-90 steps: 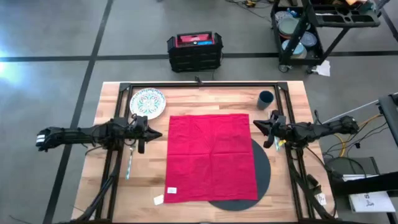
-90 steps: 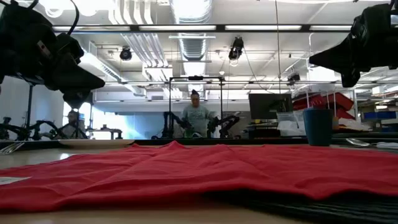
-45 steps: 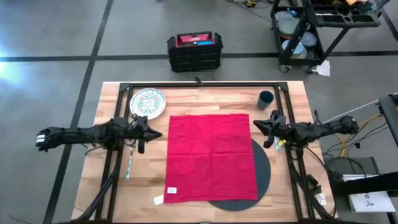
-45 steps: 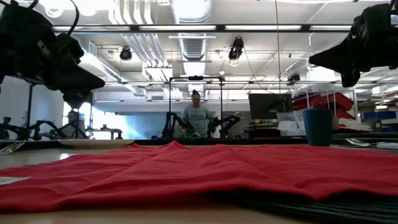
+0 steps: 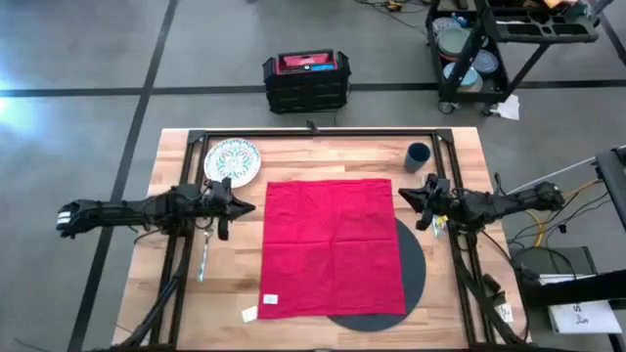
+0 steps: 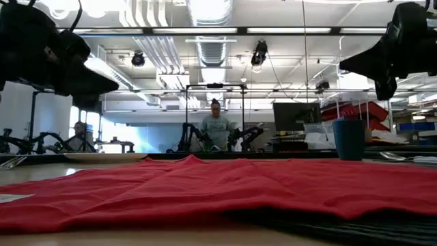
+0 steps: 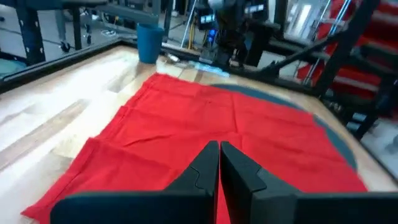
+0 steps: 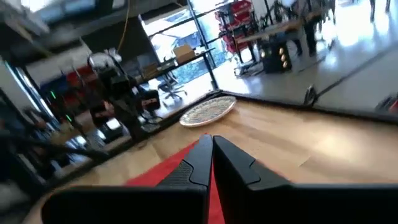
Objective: Set table place
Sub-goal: Fold the red napkin on the table
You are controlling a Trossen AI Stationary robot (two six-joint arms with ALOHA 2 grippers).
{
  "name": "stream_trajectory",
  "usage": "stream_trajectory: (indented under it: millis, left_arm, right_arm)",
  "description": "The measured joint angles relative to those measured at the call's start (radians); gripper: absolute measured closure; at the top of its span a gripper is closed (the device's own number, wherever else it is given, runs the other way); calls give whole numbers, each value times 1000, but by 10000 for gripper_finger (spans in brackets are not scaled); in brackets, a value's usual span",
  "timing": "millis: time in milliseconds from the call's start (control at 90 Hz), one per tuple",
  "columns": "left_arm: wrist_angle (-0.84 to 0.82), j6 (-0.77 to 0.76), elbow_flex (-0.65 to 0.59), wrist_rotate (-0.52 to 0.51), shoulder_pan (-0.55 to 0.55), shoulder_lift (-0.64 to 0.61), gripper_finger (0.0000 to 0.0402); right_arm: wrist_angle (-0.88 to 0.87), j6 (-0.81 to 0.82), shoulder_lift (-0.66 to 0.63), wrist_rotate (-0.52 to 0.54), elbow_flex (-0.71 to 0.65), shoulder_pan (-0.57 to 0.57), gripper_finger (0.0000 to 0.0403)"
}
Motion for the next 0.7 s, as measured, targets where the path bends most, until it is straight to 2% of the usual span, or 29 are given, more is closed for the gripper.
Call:
stream_trajectory:
  millis: [244, 478, 700]
  left_arm:
    - [60, -232, 0, -98, 0, 0, 402]
    - [64, -326, 0, -103, 0, 0, 402]
    - [73, -446, 0, -58, 0, 5, 402]
  right_arm:
    - [1, 216, 0, -1, 0, 0, 403]
    - [0, 209, 0, -1, 0, 0, 403]
    - [33, 247, 0, 2, 0, 0, 403]
